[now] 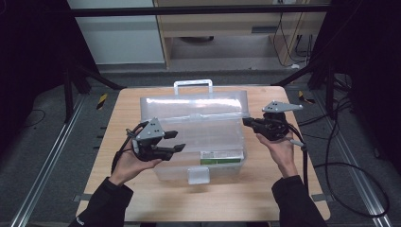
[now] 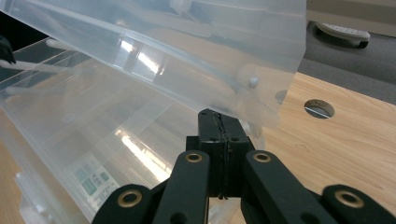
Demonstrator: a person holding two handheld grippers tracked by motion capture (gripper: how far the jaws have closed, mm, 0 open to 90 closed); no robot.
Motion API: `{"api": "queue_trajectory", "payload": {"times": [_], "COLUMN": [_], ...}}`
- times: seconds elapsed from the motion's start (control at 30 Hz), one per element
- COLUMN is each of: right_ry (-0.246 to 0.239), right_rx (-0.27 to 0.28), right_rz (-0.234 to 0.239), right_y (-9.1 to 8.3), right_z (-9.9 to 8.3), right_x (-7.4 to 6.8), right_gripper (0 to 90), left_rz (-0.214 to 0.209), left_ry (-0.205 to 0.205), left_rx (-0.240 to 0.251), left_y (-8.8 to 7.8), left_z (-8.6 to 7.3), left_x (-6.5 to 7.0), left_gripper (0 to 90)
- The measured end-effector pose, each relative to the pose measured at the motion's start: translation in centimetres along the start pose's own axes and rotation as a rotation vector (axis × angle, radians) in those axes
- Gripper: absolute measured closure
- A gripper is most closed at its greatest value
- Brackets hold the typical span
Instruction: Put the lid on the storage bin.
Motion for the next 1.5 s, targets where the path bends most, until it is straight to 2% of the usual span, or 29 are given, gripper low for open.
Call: {"api": "queue_trajectory", "payload": {"times": [0.1,0.27,0.33,0.47,0.63,0.77,0.93,1.0,1.3,1.5], "right_ry": [0.001,-0.009,-0.012,-0.012,-0.017,-0.027,-0.042,-0.046,-0.062,-0.071], "right_rx": [-0.006,-0.017,-0.015,-0.017,-0.025,-0.037,-0.053,-0.057,-0.083,-0.114], "right_rz": [0.004,0.001,0.002,0.004,0.009,0.002,-0.002,0.0,-0.005,-0.012], "right_y": [0.0,-0.1,-0.1,-0.1,-0.1,-0.2,-0.2,-0.2,-0.2,-0.4], "right_z": [-0.1,-0.2,-0.3,-0.5,-0.6,-0.7,-0.9,-1.0,-1.4,-2.0], "right_x": [-0.1,-0.2,-0.2,-0.4,-0.4,-0.6,-0.9,-1.0,-1.4,-1.8], "right_gripper": [90.0,90.0,90.0,90.0,90.0,90.0,90.0,90.0,89.9,88.8], "left_rz": [0.022,0.062,0.069,0.109,0.168,0.2,0.224,0.247,0.253,0.247], "left_ry": [-0.029,-0.06,-0.086,-0.133,-0.16,-0.19,-0.219,-0.223,-0.238,-0.243], "left_rx": [0.027,0.042,0.044,0.052,0.056,0.048,0.065,0.082,0.085,0.051], "left_y": [-0.6,-1.6,-1.9,-2.7,-3.4,-3.8,-4.3,-4.5,-4.6,-4.3], "left_z": [-0.3,-1.3,-1.7,-2.6,-3.8,-4.4,-4.9,-4.9,-5.1,-5.5], "left_x": [-0.5,-1.5,-1.8,-2.8,-3.9,-4.7,-5.3,-5.4,-5.6,-5.6], "left_gripper": [50.3,57.6,61.0,68.1,75.6,78.4,82.2,84.4,88.2,88.7]}}
Point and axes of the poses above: each handheld gripper's, and its own axes: y roughly forward along the jaws, z roughly out of its top, x roughly to its right, the point moved 3 cm from there along y, roughly forward along the jaws, and after that the axes turned 11 degrees about -y, right-handed, at the moved point
